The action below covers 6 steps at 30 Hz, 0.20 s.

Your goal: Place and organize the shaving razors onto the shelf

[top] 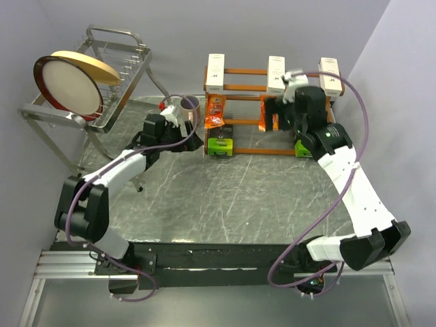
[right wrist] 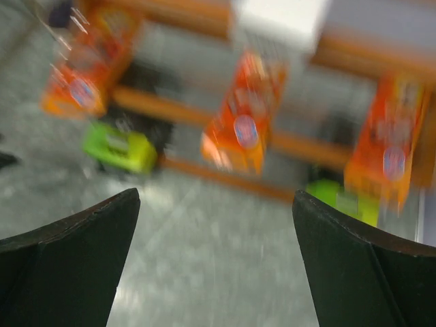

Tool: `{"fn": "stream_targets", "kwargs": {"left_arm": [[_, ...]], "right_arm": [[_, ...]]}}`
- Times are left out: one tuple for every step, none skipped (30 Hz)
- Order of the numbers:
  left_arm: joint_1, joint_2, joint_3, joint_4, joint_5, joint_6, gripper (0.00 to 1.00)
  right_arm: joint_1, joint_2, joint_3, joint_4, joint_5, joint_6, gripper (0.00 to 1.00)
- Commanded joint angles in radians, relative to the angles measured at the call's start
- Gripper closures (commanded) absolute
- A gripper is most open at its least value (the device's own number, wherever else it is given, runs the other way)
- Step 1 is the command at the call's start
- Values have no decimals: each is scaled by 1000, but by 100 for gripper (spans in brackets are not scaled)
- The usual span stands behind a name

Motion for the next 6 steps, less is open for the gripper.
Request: {"fn": "stream_targets", "kwargs": {"left_arm": [[2, -71, 26, -4, -21, 107, 1], [2, -76, 28, -7, -18, 112, 0], [2, -77, 28, -10, -20, 124, 0], [2, -76, 28, -13, -20, 132, 1], [2, -73, 31, -15, -20, 139, 0], [2, -73, 34, -20, -18, 154, 0]], "right_arm": [[-21, -198, -140, -166, 38, 132, 0], [-21, -249, -188, -139, 16, 124, 0], [-21, -288, -227, -136, 15, 127, 0], [-22, -325, -256, -148, 9, 157, 0], [-31, -339, -265, -163, -6, 165, 0], [-45, -359, -278, -157, -37, 167, 0]]}}
